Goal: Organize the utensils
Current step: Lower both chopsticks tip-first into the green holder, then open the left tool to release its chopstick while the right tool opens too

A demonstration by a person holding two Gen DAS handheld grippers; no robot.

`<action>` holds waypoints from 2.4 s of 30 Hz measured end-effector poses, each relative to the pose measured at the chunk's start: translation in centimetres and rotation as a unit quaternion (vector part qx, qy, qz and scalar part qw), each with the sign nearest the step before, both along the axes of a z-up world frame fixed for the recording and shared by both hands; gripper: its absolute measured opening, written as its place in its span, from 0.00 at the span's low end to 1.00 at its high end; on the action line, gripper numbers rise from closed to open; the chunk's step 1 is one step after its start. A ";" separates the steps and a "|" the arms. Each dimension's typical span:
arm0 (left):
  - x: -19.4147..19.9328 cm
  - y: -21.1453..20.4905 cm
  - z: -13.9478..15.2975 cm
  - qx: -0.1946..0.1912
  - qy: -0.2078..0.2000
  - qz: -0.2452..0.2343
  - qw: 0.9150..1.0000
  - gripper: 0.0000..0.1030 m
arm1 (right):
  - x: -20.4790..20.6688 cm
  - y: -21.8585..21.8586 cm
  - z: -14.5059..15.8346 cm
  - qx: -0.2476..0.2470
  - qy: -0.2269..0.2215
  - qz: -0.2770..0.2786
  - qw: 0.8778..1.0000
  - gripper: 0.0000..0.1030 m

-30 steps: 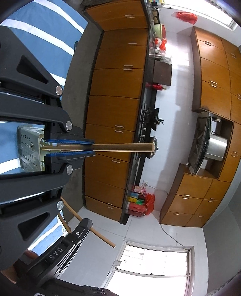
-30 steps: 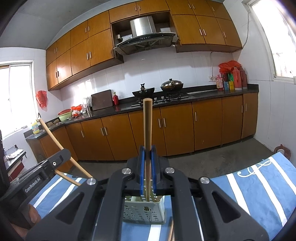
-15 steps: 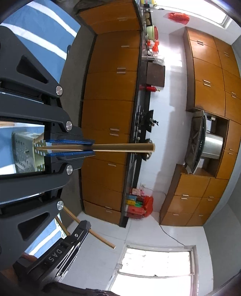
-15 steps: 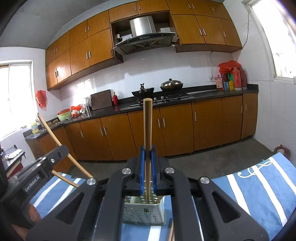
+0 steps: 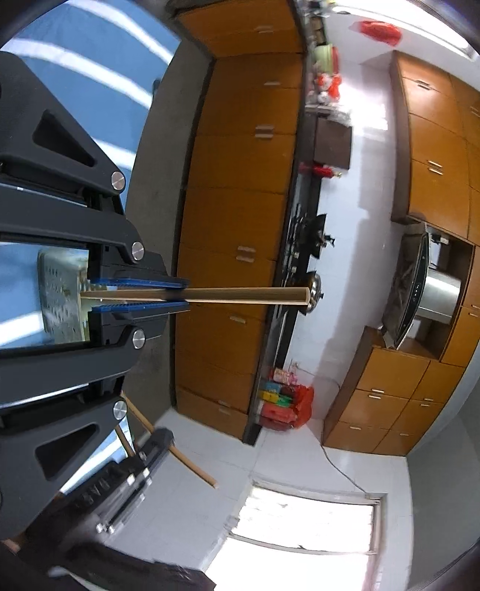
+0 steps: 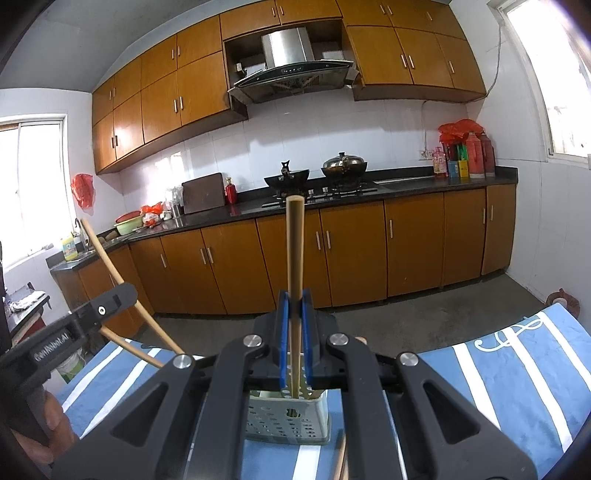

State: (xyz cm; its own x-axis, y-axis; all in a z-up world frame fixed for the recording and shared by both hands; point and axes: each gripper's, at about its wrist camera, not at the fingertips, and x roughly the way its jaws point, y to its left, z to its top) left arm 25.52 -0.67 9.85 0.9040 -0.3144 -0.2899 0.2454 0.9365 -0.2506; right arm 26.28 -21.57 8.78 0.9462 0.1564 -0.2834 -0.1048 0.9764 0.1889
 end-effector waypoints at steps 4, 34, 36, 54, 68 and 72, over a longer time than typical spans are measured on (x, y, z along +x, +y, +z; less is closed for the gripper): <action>0.1 0.7 0.3 -0.020 -0.001 0.006 1.000 0.07 | -0.1 -0.2 0.1 0.001 -0.002 -0.002 1.000 0.08; 1.0 -2.7 1.6 0.054 -0.017 -0.037 0.998 0.07 | 0.3 -0.4 -0.6 0.004 0.004 0.002 1.000 0.08; 0.8 -3.1 1.5 0.071 -0.021 -0.032 0.997 0.07 | 0.3 -0.4 -0.7 0.006 0.005 0.002 1.000 0.08; 0.7 -5.0 -0.1 0.104 -0.020 0.004 0.994 0.07 | 0.5 -0.5 -1.2 0.007 0.009 0.009 1.000 0.08; 0.1 -3.5 0.9 0.081 -0.025 0.023 0.996 0.35 | -0.8 -0.6 -0.4 0.012 -0.003 0.013 1.000 0.21; -0.3 -2.5 1.9 0.067 -0.030 0.029 0.997 0.35 | -1.5 -0.8 0.1 0.013 -0.011 0.011 1.000 0.24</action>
